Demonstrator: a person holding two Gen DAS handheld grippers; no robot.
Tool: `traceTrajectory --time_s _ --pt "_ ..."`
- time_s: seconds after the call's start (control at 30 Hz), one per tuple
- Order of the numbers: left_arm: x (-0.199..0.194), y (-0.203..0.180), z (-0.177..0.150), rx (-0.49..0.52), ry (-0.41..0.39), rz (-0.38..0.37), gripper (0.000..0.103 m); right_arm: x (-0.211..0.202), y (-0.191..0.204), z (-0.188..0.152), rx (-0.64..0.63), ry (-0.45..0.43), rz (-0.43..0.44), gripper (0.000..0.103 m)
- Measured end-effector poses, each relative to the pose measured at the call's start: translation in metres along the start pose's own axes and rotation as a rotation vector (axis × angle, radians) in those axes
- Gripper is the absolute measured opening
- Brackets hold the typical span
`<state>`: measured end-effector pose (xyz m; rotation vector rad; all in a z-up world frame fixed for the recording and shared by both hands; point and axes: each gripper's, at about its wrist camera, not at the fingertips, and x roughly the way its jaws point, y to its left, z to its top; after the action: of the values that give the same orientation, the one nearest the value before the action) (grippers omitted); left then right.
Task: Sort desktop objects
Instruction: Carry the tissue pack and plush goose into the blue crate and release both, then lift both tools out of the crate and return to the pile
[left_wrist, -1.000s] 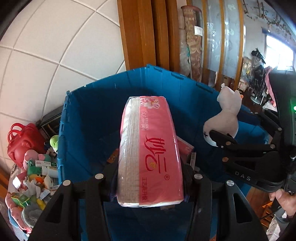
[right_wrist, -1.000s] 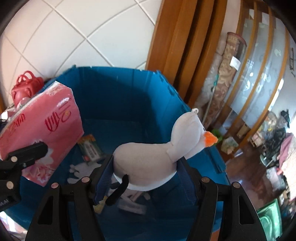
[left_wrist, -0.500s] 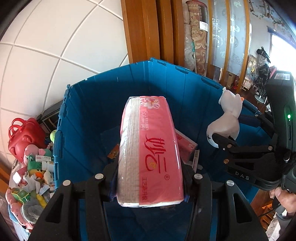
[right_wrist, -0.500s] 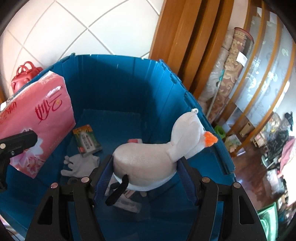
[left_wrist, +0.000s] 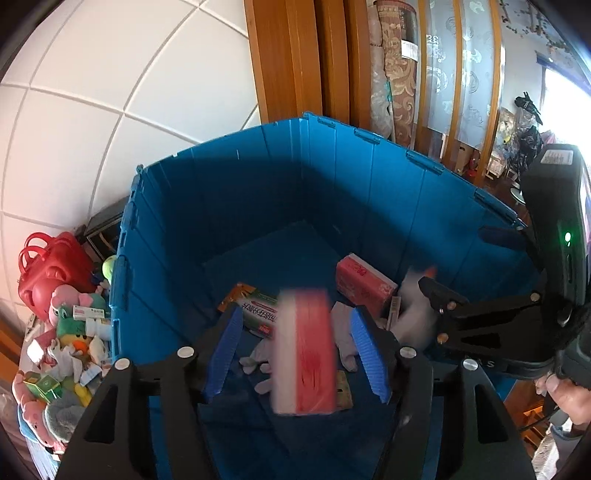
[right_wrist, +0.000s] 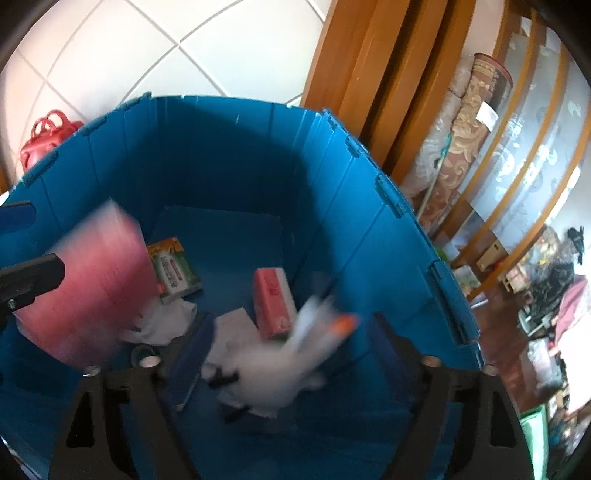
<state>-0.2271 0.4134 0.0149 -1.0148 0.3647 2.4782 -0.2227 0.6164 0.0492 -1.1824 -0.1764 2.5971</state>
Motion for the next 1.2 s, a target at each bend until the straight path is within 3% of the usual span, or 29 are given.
traceTrajectory --time_s 0.13,0.3,0.33,0.37,0.4,0.47,0.67,0.8,0.97,1.2 --pt "-0.008 0.006 -0.003 -0.016 -0.022 -0.013 0.06 -0.006 -0.002 -0.001 0.017 -0.013 -0.012 0.103" --pt "-0.04 0.024 -0.007 -0.024 -0.107 -0.042 0.061 -0.029 0.0 -0.003 0.074 -0.048 -0.014 0.103" --pt "-0.047 0.03 -0.009 -0.025 -0.128 -0.045 0.063 -0.04 0.002 -0.003 0.095 -0.068 -0.015 0.103" --pt "-0.054 0.037 -0.01 -0.032 -0.15 -0.045 0.077 -0.05 0.005 -0.002 0.111 -0.087 -0.016 0.103" --pt "-0.062 0.046 -0.013 -0.043 -0.179 -0.043 0.085 -0.062 0.009 -0.002 0.125 -0.109 -0.017 0.103" --pt "-0.079 0.069 -0.02 -0.061 -0.246 -0.028 0.086 -0.08 0.022 0.001 0.129 -0.147 -0.035 0.103" --pt "-0.098 0.151 -0.05 -0.08 -0.307 0.021 0.086 -0.128 0.088 0.018 0.125 -0.289 -0.02 0.103" --pt "-0.099 0.214 -0.075 -0.095 -0.296 0.1 0.086 -0.151 0.143 0.035 0.158 -0.364 0.027 0.103" --pt "-0.088 0.29 -0.102 -0.119 -0.234 0.128 0.086 -0.158 0.223 0.059 0.173 -0.395 0.132 0.103" --pt "-0.058 0.358 -0.12 -0.124 -0.154 0.131 0.086 -0.123 0.32 0.087 0.209 -0.364 0.192 0.103"
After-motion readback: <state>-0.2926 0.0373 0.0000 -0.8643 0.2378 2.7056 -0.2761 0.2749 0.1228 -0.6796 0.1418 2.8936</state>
